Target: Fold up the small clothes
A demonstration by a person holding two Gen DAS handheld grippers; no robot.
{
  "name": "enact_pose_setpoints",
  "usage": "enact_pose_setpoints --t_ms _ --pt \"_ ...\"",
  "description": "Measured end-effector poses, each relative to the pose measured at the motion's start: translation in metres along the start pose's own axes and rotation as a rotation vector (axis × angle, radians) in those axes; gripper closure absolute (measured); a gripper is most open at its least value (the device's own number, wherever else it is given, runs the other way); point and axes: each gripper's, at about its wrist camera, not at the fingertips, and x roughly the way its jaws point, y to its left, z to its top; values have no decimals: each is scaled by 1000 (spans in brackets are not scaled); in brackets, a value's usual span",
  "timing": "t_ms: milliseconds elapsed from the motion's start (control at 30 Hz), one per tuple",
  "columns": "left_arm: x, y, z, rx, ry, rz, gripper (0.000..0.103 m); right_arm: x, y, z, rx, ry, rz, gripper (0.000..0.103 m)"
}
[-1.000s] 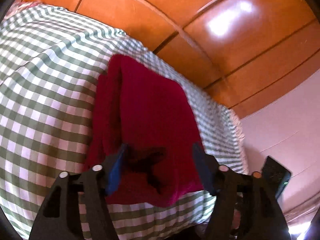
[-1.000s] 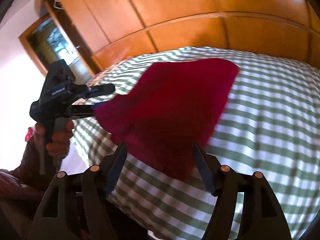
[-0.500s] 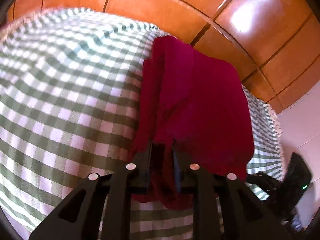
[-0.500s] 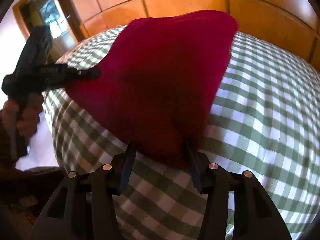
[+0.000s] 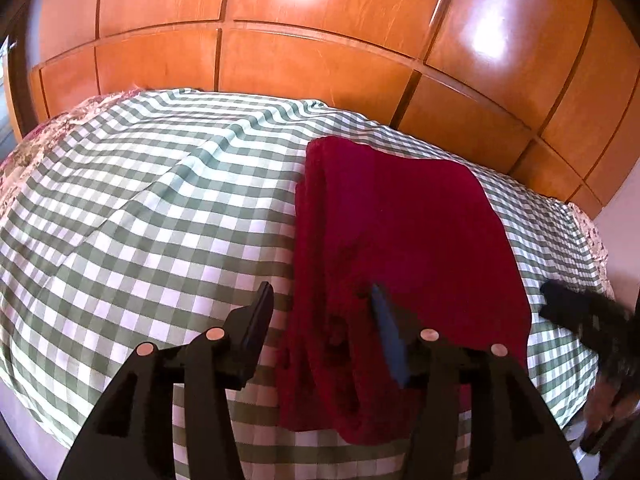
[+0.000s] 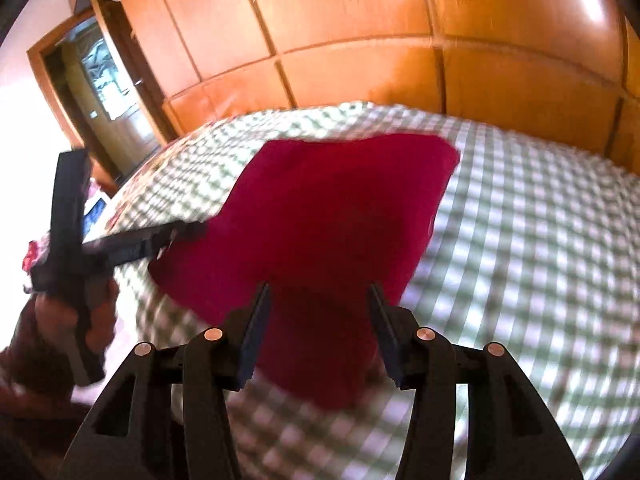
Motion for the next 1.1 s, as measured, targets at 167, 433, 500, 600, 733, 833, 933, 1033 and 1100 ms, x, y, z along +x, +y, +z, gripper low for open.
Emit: enact_pose_setpoints --t_ms 167,433,500,600,733,833,933,1033,1100 --pt "0 -3 -1 30 -11 30 48 27 9 30 0 -7 -40 54" --pt "6 -2 5 50 -13 53 43 61 23 53 3 0 -69 40" --pt "10 -1 4 53 -6 58 41 72 24 56 -3 7 -81 39" --pt "16 2 2 47 7 57 40 89 27 57 -20 22 -97 35" --pt "28 7 -4 36 32 62 35 121 36 50 -83 73 -157 33" --pt "34 16 -10 -16 39 19 30 118 37 52 -81 64 -143 29" --pt "38 25 -14 -61 42 -48 30 98 26 51 -16 23 -80 24" --pt "40 30 -17 -85 38 -100 31 74 -1 43 130 -29 -17 14" --pt "41 33 -17 -96 37 -142 35 65 -23 32 237 -30 18 14"
